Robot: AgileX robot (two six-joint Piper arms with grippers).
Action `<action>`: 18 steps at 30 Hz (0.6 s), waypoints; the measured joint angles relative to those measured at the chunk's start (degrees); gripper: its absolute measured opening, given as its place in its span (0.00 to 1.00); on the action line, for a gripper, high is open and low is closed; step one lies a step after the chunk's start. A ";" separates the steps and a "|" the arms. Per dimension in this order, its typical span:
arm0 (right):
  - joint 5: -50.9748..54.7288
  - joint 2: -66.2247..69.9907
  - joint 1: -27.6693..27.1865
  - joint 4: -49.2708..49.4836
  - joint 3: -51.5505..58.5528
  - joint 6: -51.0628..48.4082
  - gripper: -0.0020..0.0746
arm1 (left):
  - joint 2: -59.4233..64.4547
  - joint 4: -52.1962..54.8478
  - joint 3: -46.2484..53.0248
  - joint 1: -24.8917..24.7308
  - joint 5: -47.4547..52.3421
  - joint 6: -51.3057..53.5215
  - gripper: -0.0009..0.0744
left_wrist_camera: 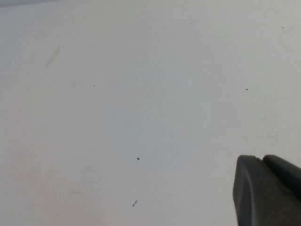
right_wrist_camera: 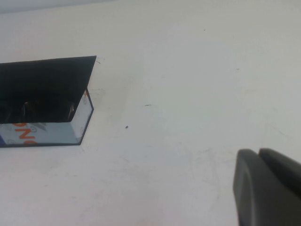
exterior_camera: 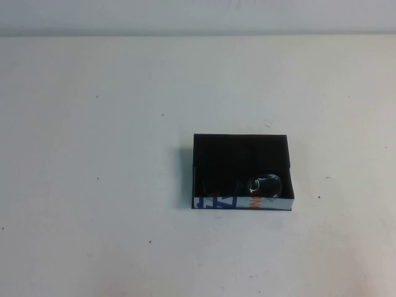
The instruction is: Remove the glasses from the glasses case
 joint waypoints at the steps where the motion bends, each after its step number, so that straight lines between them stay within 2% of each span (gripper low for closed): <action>1: 0.00 0.00 0.00 0.00 0.00 0.00 0.00 | 0.00 0.00 0.00 0.00 0.00 0.00 0.01; 6: 0.00 0.00 0.00 2.76 0.00 0.00 0.00 | 0.00 0.00 0.00 0.00 0.00 0.00 0.01; 10: 0.00 0.00 0.00 9.96 0.00 0.00 0.00 | 0.00 0.00 0.00 0.00 0.00 0.00 0.01; 13: -0.11 0.00 0.00 21.25 0.00 0.00 0.00 | 0.00 0.00 0.00 0.00 0.00 0.00 0.01; 18: -1.09 0.00 0.00 48.88 0.00 0.00 0.00 | 0.00 0.00 0.00 0.00 0.00 0.00 0.01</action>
